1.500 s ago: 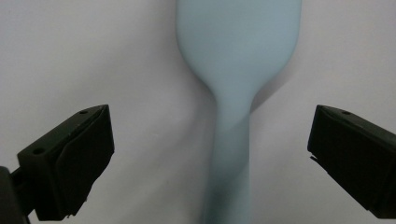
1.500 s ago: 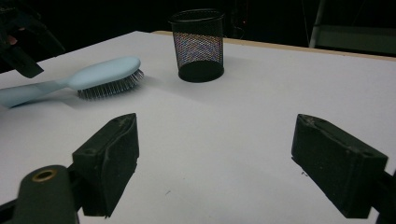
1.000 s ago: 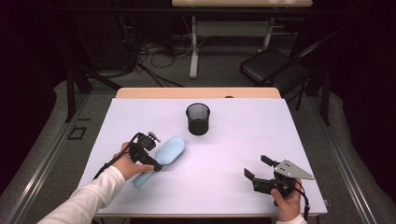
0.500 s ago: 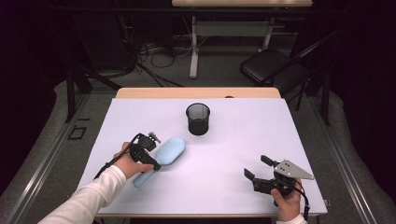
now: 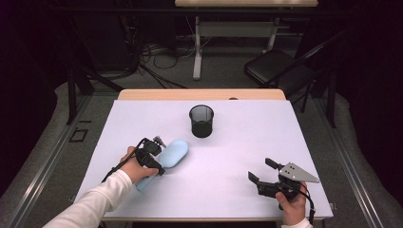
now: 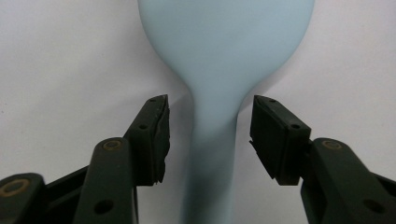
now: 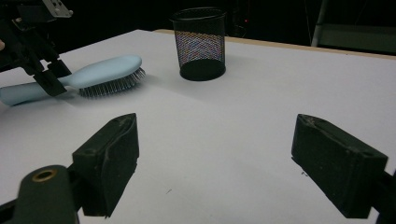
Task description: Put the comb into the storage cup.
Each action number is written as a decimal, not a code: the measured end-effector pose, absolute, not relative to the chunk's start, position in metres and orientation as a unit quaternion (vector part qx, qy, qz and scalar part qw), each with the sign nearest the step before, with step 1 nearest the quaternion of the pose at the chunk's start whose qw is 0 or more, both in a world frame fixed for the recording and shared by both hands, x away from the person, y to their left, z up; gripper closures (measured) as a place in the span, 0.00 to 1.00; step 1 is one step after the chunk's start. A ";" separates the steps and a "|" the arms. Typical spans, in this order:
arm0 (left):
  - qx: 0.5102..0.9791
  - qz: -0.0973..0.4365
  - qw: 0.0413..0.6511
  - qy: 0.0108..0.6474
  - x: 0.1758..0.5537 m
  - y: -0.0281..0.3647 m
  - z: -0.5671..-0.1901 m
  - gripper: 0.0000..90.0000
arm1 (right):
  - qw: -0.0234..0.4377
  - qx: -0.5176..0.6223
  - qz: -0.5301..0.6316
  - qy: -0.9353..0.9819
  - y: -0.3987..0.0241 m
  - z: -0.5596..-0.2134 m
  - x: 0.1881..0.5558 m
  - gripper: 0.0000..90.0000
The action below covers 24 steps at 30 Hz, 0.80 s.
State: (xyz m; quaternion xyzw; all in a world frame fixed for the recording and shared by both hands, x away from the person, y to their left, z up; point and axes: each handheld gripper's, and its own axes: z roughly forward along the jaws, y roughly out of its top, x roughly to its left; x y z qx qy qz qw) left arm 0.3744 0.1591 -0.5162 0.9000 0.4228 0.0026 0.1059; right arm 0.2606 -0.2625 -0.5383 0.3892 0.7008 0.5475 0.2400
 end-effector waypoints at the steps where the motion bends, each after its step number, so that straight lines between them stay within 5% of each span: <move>1: 0.900 0.002 0.106 0.423 0.374 0.159 -0.516 0.56 | 0.241 0.388 0.546 0.702 -0.263 -0.538 0.261 0.16; 24: 0.903 0.011 0.096 0.419 0.374 0.153 -0.523 0.75 | 0.239 0.388 0.547 0.702 -0.263 -0.539 0.262 0.16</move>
